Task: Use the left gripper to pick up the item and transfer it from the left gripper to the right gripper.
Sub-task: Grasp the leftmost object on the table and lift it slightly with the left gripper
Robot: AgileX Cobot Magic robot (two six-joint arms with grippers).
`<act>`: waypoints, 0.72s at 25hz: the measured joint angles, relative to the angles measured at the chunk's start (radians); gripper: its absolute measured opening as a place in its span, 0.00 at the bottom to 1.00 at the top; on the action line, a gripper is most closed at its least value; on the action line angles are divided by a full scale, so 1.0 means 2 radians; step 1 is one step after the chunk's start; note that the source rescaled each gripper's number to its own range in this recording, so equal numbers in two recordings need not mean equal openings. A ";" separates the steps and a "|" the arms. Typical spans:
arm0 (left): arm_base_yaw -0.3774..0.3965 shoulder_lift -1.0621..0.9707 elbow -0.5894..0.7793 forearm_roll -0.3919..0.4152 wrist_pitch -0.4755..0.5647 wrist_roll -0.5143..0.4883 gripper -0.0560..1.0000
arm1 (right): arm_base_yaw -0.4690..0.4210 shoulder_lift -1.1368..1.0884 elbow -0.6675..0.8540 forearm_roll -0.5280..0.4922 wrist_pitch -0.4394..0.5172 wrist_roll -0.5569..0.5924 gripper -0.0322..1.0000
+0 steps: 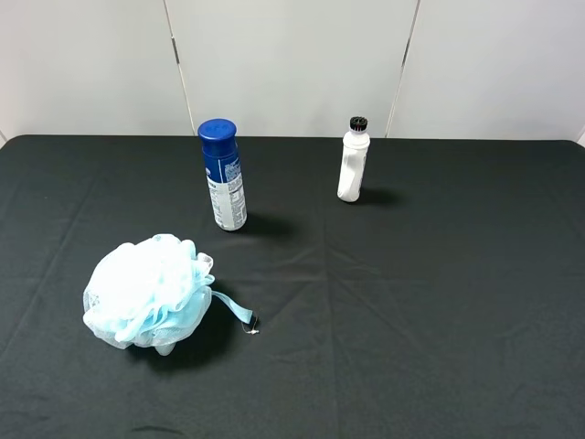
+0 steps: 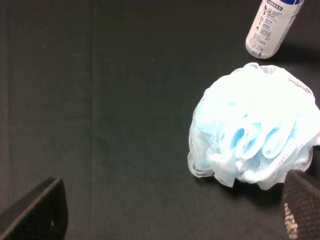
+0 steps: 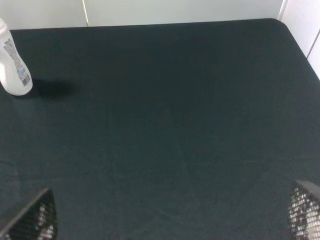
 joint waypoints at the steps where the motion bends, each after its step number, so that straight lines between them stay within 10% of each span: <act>1: 0.000 0.000 0.000 0.000 0.000 0.000 0.80 | 0.000 0.000 0.000 0.000 0.000 0.000 1.00; 18: 0.000 0.000 0.000 0.000 0.000 0.000 0.80 | 0.000 0.000 0.000 0.000 0.000 0.000 1.00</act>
